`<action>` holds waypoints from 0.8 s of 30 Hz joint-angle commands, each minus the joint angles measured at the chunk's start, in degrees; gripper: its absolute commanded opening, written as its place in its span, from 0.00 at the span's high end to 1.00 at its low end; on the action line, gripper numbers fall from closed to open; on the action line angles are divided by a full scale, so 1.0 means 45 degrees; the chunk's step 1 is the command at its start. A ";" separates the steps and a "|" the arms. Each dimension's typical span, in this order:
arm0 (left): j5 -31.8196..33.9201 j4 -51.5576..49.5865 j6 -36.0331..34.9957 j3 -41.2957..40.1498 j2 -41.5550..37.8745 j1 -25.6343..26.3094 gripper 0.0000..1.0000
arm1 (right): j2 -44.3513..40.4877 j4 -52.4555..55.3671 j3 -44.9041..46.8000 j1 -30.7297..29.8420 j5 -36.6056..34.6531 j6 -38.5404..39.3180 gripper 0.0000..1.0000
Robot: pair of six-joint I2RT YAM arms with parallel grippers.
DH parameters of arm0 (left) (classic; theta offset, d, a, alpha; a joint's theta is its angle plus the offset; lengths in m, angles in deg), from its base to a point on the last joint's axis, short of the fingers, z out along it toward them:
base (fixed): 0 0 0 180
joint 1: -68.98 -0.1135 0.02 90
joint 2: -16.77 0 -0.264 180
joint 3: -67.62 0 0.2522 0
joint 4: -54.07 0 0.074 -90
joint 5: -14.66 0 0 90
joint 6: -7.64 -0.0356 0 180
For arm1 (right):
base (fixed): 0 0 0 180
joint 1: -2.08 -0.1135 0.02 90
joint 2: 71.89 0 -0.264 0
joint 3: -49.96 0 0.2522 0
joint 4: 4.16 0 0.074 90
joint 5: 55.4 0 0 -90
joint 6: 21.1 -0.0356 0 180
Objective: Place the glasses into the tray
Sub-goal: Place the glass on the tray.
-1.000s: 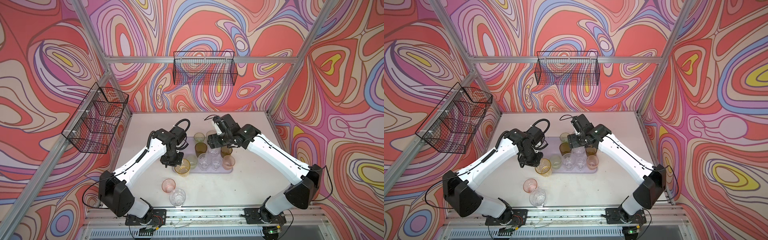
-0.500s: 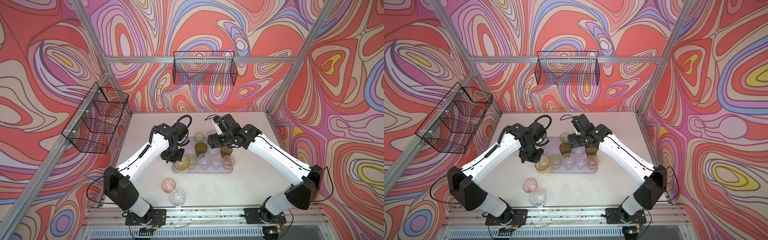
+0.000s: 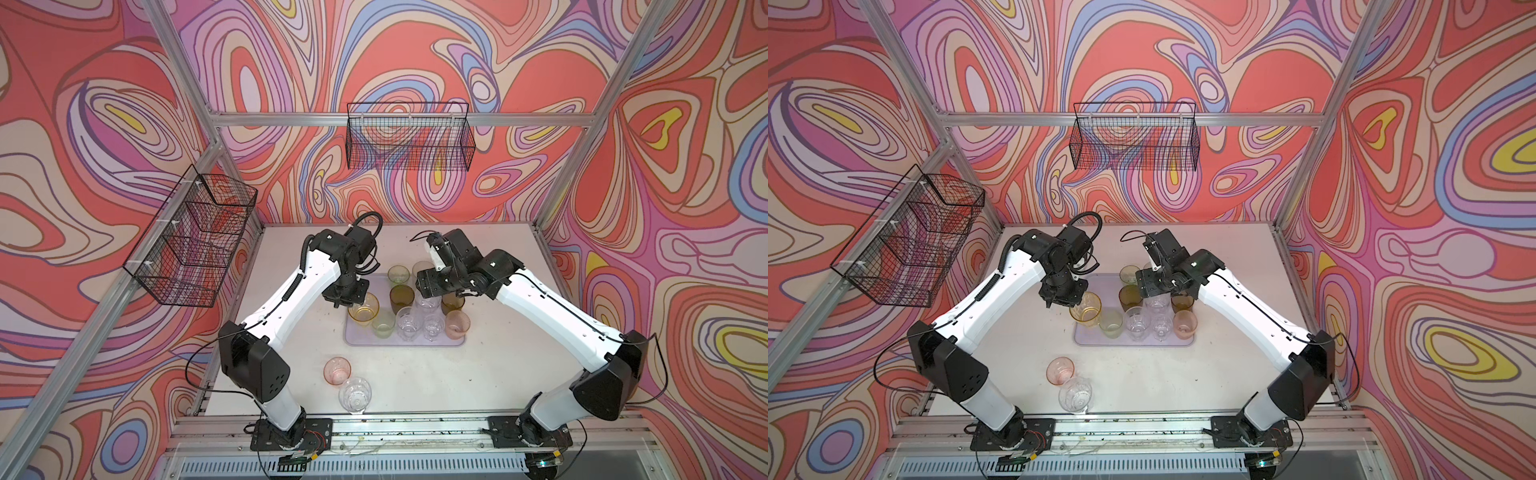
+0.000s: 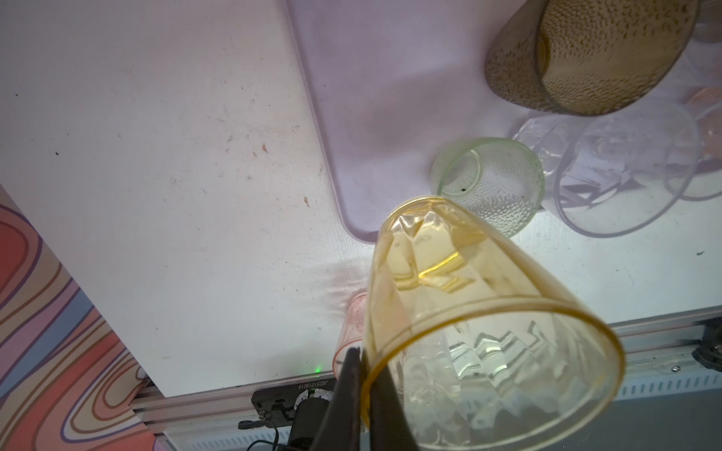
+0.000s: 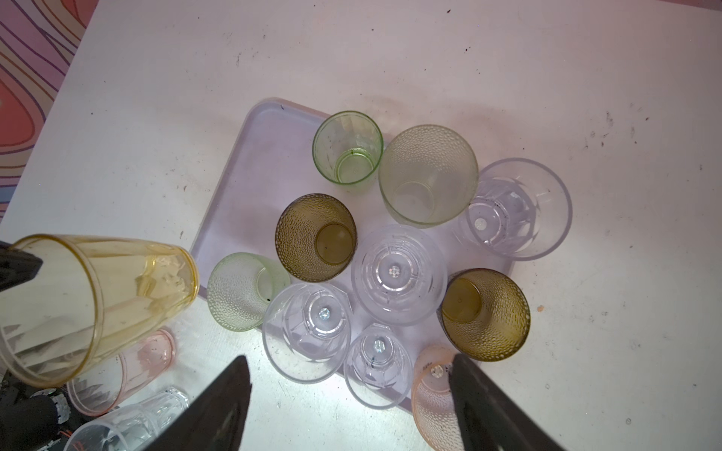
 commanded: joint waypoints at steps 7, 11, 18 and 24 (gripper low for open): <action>0.0042 0.0238 -0.0320 0.1322 0.1218 -0.0521 1.00 | -0.0460 -0.0007 0.0158 0.0069 -0.0185 0.0133 0.17; -0.0107 0.0582 -0.0418 0.1618 0.1703 -0.0705 1.00 | -0.0487 0.0112 0.0128 0.0071 -0.0278 0.0157 0.17; -0.0114 0.0932 -0.0288 0.2177 0.2436 -0.0922 1.00 | -0.0640 0.0057 0.0224 0.0069 -0.0305 0.0089 0.17; -0.0142 0.1194 -0.0202 0.2488 0.2937 -0.1047 1.00 | -0.0672 0.0065 0.0192 0.0069 -0.0267 0.0089 0.17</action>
